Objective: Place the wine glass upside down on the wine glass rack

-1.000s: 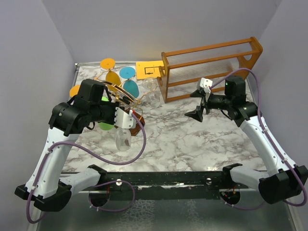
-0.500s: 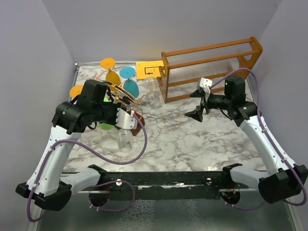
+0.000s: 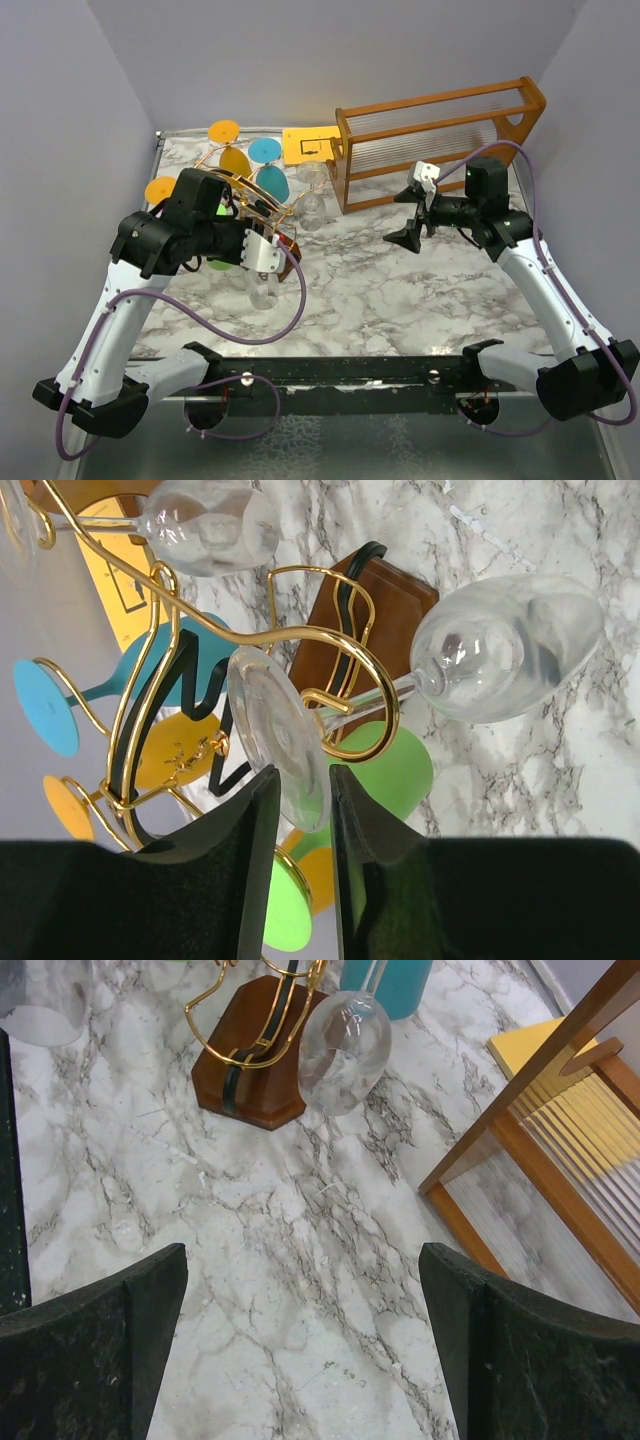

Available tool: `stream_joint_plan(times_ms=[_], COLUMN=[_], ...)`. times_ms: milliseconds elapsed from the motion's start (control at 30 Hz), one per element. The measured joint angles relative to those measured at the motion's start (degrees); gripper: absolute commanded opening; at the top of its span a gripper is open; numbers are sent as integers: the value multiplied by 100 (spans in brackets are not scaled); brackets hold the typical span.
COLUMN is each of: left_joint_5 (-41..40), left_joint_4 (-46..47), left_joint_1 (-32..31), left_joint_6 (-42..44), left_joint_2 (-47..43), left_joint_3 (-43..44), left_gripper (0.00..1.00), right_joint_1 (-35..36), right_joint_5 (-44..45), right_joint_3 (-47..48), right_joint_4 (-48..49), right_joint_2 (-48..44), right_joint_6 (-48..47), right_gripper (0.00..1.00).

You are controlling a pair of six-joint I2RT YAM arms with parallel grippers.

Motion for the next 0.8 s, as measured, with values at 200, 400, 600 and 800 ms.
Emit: stream_joint_plan(times_ms=[200,400,600,800], left_joint_5=[2,4,15,146], left_joint_4=[-116,-184,-225,-273], left_joint_1=[0,0,-11,-13], left_joint_6=[7,26,42,42], left_joint_2=[0,0,0,-17], left_joint_3=[0,0,0,0], left_gripper=[37,42,47,58], right_joint_1=[0,0,0,0], right_joint_5=[0,0,52,306], right_joint_3=[0,0,0,9], right_joint_4=[0,0,-7,-9], right_joint_2=[4,7,4,-28], right_joint_6=[0,0,-26,-79], right_gripper=[98,98,99,99])
